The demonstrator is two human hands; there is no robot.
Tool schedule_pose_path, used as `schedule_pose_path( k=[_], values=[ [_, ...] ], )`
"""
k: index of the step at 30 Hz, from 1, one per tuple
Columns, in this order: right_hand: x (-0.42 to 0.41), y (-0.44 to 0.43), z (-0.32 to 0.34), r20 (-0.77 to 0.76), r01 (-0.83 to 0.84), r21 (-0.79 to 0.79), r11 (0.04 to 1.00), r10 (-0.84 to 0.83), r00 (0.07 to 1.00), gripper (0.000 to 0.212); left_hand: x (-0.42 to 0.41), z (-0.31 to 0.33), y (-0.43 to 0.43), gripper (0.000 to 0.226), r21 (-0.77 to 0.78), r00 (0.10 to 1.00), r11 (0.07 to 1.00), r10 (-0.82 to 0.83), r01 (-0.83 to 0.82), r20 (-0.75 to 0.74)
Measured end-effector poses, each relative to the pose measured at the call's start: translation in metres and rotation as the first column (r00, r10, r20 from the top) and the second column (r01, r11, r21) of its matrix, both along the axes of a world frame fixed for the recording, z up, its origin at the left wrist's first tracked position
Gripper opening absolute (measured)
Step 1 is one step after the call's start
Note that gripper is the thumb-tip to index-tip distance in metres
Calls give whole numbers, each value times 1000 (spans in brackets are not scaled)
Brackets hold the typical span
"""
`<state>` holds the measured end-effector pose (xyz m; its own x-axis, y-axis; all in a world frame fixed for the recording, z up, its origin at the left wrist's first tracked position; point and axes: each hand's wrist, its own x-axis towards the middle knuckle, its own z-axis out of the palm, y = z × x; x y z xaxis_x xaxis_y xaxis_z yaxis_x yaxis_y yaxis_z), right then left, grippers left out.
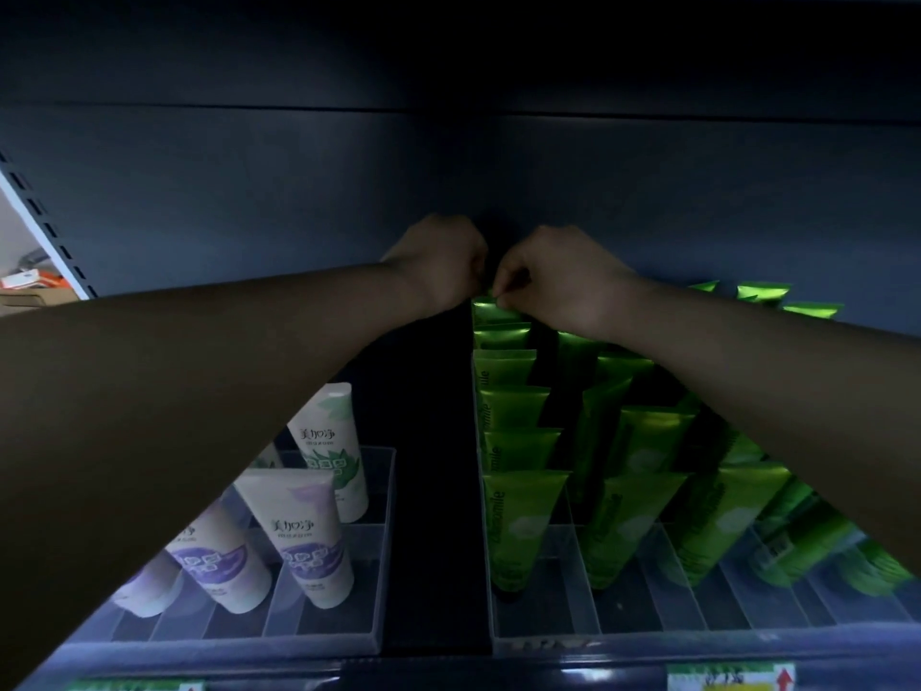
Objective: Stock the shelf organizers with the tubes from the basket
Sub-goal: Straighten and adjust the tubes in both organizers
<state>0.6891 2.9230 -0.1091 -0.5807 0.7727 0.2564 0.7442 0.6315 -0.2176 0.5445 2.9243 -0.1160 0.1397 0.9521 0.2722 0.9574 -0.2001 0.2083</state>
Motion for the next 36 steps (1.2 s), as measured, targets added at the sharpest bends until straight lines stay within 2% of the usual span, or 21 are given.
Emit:
schedule_pose_path(
  k=[8, 13, 16, 21, 29, 32, 36],
  values=[
    [-2, 3, -6, -56, -41, -37, 998, 39, 998, 15, -1, -3, 3, 13, 38, 997, 999, -1, 4, -83],
    [4, 3, 0, -52, -56, -43, 997, 54, 997, 18, 0, 1, 4, 11, -19, 999, 1000, -2, 1, -50],
    [15, 3, 9, -73, -40, -42, 998, 37, 997, 21, 0, 5, 4, 20, -76, 999, 997, -16, 12, -44],
    [38, 7, 24, -95, 20, -65, 998, -26, 995, 20, 7, 19, 4, 32, -175, 996, 981, -77, 84, 46],
    [71, 11, 26, -63, 80, -138, 987, -89, 994, 18, 40, 28, 4, 35, -173, 967, 963, -173, 206, 185],
    [77, 11, 18, -34, 76, -118, 990, -81, 996, 16, 47, 22, 7, 35, -184, 966, 957, -196, 227, 169],
    [78, 10, 7, -17, 72, -42, 996, -73, 997, 15, 52, 13, 15, 29, -181, 976, 960, -205, 214, 71]
  ],
)
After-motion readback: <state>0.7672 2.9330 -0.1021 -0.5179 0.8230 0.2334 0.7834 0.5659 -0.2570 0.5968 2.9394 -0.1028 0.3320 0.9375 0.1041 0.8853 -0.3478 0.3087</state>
